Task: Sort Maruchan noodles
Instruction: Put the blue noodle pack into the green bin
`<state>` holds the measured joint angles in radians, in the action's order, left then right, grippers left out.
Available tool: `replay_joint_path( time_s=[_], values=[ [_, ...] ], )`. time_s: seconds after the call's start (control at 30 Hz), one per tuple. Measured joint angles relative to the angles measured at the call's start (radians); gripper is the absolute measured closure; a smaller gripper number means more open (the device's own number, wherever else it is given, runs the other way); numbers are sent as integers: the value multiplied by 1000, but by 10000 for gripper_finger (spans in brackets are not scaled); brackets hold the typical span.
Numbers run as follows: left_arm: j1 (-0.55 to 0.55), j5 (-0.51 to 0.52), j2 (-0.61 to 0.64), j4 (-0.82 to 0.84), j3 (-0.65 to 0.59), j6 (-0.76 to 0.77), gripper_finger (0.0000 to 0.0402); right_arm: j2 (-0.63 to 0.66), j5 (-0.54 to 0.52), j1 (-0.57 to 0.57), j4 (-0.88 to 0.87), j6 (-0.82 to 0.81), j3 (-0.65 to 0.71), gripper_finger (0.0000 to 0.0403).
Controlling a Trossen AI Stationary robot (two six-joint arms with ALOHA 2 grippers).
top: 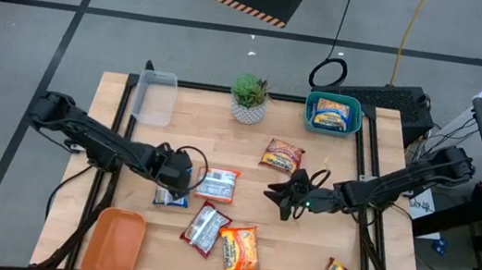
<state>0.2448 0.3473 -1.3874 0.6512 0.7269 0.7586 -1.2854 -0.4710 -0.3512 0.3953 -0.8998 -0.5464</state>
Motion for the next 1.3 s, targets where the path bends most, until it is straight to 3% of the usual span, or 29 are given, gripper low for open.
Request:
replay_joint_path(
  time_s=[0.3,0.73,1.3],
  values=[
    [-35,2,-74,-33,0,-28,85,-88,5,-4,-6,20,-72,245],
    [-26,-6,-80,-80,0,-41,85,-183,30,-17,17,-35,-99,245],
    [-31,-60,-231,-139,6,-82,86,-186,27,-30,50,-55,-100,245]
  ],
)
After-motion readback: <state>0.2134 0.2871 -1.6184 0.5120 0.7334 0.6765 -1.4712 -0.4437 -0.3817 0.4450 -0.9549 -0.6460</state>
